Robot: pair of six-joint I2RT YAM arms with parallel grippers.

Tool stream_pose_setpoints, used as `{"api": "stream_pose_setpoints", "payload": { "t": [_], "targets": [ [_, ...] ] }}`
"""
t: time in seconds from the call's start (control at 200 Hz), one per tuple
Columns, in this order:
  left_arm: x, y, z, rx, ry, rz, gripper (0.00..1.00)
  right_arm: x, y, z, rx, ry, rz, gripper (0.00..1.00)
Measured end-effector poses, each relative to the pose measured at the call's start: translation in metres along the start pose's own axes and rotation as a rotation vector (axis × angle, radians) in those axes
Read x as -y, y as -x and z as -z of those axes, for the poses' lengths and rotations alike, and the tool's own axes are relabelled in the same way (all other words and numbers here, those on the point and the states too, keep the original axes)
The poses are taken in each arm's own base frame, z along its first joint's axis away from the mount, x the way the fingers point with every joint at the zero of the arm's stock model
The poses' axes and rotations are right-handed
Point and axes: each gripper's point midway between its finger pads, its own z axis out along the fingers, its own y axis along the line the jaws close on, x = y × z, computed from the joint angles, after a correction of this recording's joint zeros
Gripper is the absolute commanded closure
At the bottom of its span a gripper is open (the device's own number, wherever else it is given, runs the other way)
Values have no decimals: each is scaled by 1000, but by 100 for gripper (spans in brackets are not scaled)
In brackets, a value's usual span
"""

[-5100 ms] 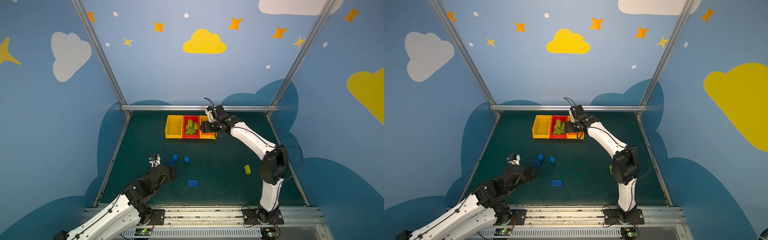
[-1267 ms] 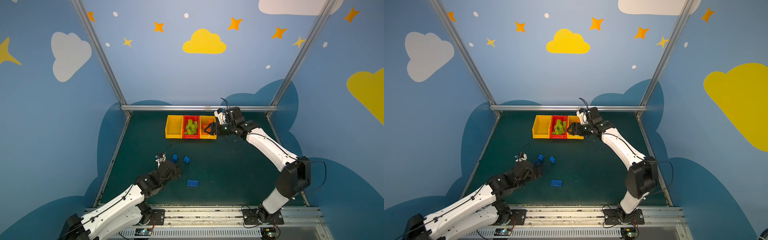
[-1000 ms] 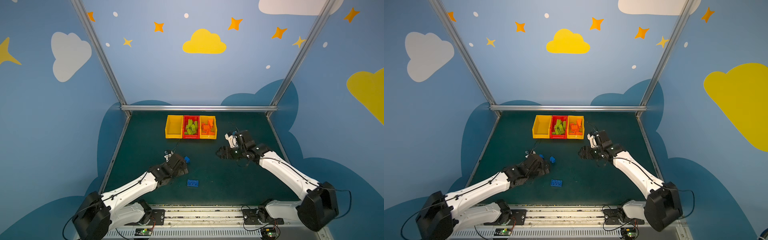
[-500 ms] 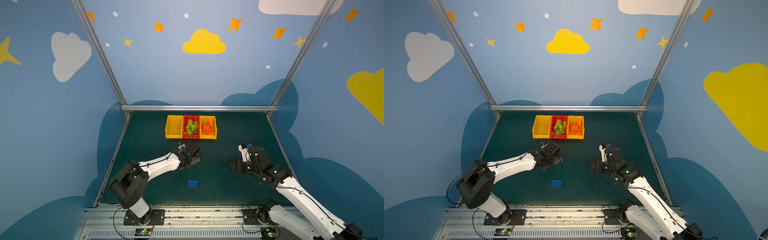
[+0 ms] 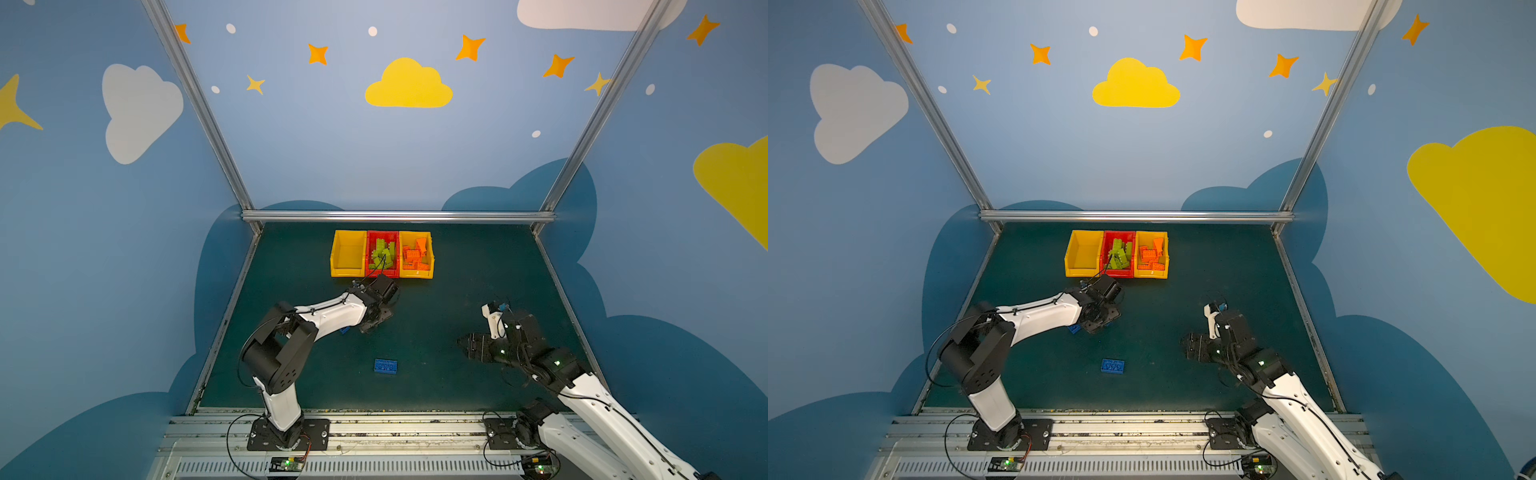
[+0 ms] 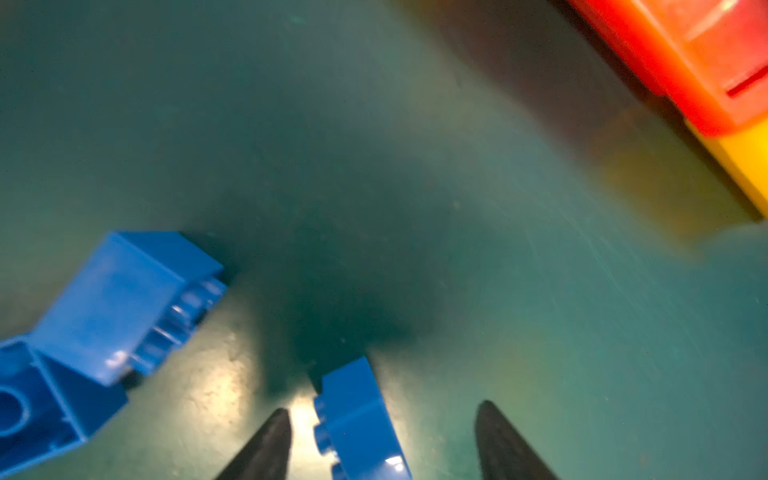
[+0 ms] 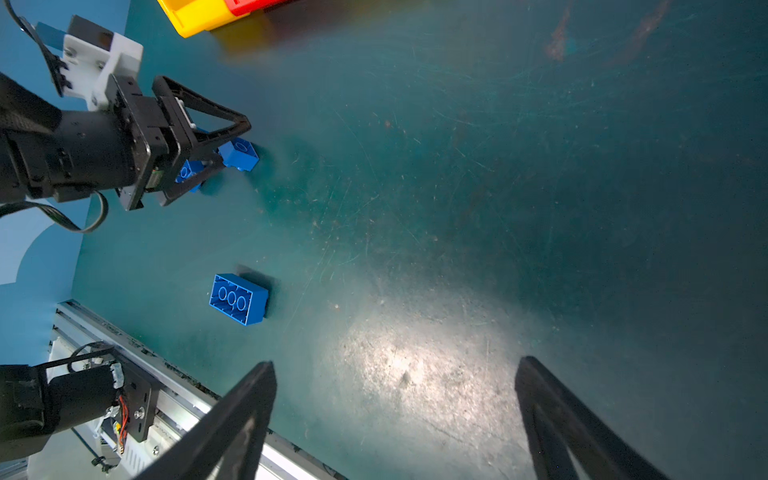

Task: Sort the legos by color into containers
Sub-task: 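Close the left gripper on a blue brick and lift it, then carry the blue brick into the yellow bin with the left gripper, release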

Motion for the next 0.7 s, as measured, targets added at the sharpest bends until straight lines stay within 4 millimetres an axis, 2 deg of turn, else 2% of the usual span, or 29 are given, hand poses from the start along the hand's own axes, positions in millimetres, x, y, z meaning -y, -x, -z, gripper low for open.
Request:
{"api": "stream_pose_setpoints", "payload": {
  "t": [0.095, 0.24, 0.42, 0.621, 0.701],
  "targets": [
    [-3, 0, -5, -5, 18, 4, 58, 0, 0, 0, 0, 0, 2, 12],
    [-5, -3, -15, -18, 44, -1, 61, 0, 0, 2, 4, 1, 4, 12],
    [0, -2, -17, -23, 41, -8, 80, -1, 1, 4, 15, 8, 6, 12],
    [-3, 0, -13, -24, 69, -33, 85, -1, 1, 6, 19, 9, 6, 12],
    [0, 8, -5, -5, 82, -58, 85, -1, 0, 6, 16, 8, 5, 12]
  ]
}}
